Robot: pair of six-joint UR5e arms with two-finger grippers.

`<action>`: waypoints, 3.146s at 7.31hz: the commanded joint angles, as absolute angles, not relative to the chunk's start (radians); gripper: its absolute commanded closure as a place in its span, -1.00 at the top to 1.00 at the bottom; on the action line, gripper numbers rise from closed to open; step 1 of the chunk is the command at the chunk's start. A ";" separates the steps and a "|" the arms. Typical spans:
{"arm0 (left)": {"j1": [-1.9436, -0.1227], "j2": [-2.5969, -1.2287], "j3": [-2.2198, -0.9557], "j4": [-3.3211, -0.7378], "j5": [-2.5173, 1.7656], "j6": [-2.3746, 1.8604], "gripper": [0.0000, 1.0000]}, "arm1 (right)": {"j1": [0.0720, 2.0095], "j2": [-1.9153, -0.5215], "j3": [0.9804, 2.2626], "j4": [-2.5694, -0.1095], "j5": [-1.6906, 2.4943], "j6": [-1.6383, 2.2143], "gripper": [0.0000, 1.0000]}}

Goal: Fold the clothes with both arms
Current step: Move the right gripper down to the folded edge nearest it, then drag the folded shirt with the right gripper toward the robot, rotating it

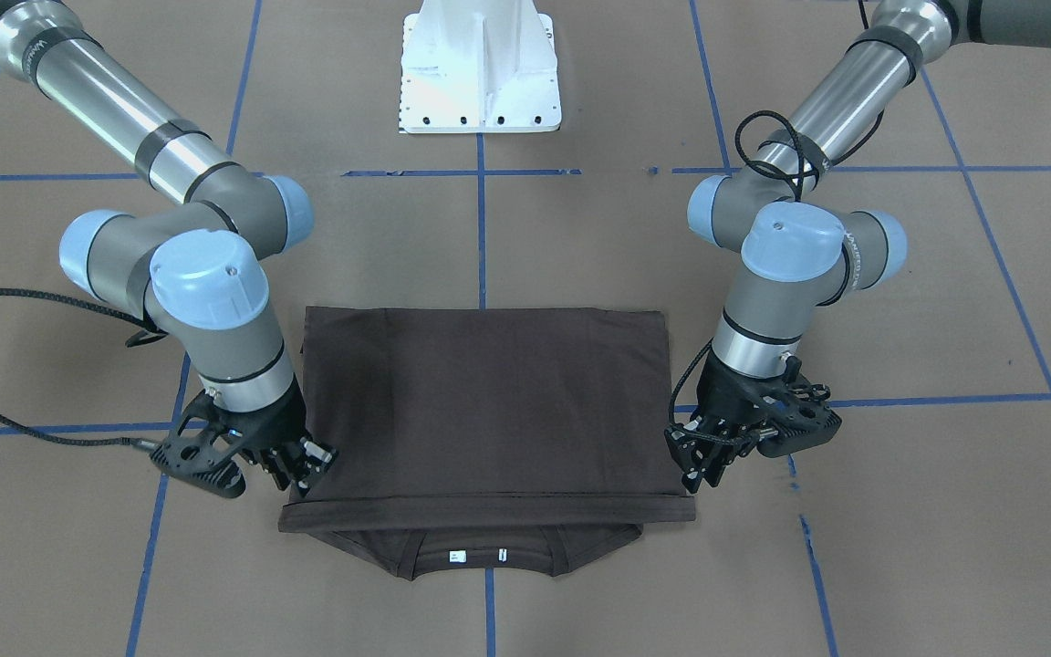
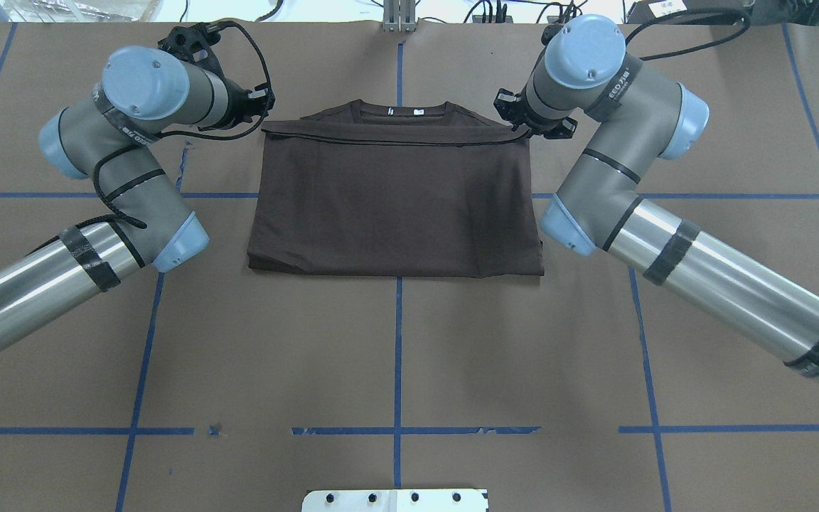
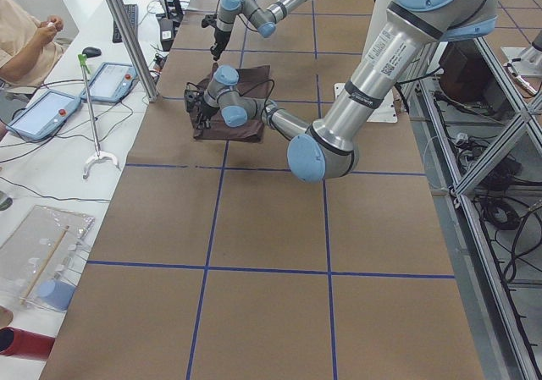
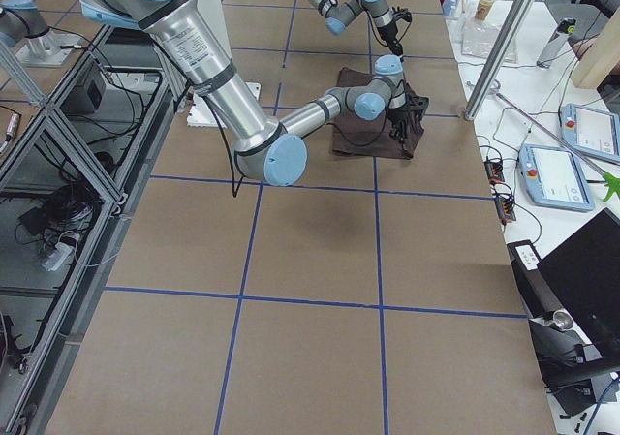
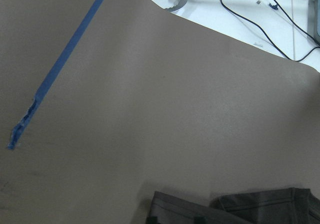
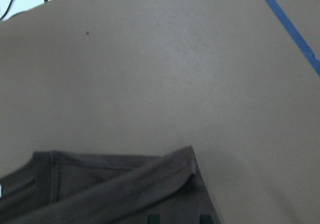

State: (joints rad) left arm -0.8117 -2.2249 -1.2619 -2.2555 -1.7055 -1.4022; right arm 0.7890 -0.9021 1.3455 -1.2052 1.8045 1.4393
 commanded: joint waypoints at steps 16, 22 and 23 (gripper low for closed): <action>-0.807 -2.207 -1.272 -2.272 -1.707 -1.425 -0.20 | 0.589 -1.224 1.730 -1.204 1.818 1.635 -1.00; -0.788 -2.140 -1.417 -2.269 -1.750 -1.453 -0.20 | 0.277 -1.641 2.284 -1.207 1.896 1.723 -1.00; -0.788 -2.108 -1.464 -2.269 -1.844 -1.488 -0.19 | 0.183 -1.635 2.284 -1.207 1.884 1.729 0.98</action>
